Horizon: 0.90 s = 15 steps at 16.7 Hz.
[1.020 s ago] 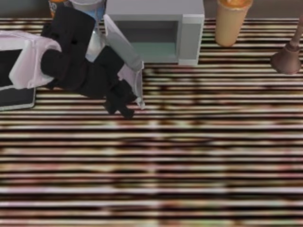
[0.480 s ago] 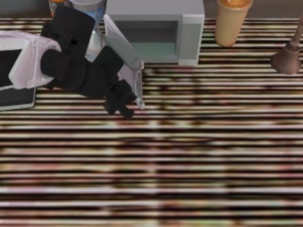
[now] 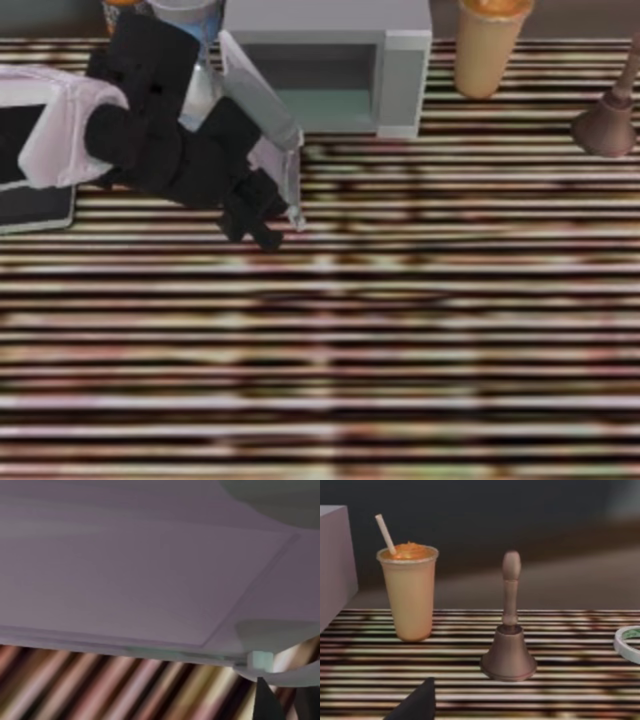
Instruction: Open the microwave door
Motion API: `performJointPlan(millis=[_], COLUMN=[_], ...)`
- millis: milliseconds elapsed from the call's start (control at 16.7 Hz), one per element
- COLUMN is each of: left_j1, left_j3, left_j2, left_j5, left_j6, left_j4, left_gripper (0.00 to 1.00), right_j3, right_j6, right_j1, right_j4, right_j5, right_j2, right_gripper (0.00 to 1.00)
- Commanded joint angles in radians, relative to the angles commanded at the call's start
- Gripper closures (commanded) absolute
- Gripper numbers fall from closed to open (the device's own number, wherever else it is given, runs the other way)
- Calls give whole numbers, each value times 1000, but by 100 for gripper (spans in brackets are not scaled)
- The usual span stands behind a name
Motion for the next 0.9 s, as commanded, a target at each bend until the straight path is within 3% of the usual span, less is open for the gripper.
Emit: performJointPlan(millis=[480, 900], left_j1=[27, 29], left_j3=[6, 5], left_j2=[-1, 0], left_j5=[42, 44], left_j6=[68, 72], left_j4=[-32, -35], left_gripper=[100, 100], right_j3=[0, 0], right_j6=[0, 0], right_j1=[0, 0], right_j4=[0, 0], right_j5=[0, 0], right_j2=[0, 0], right_gripper=[0, 0])
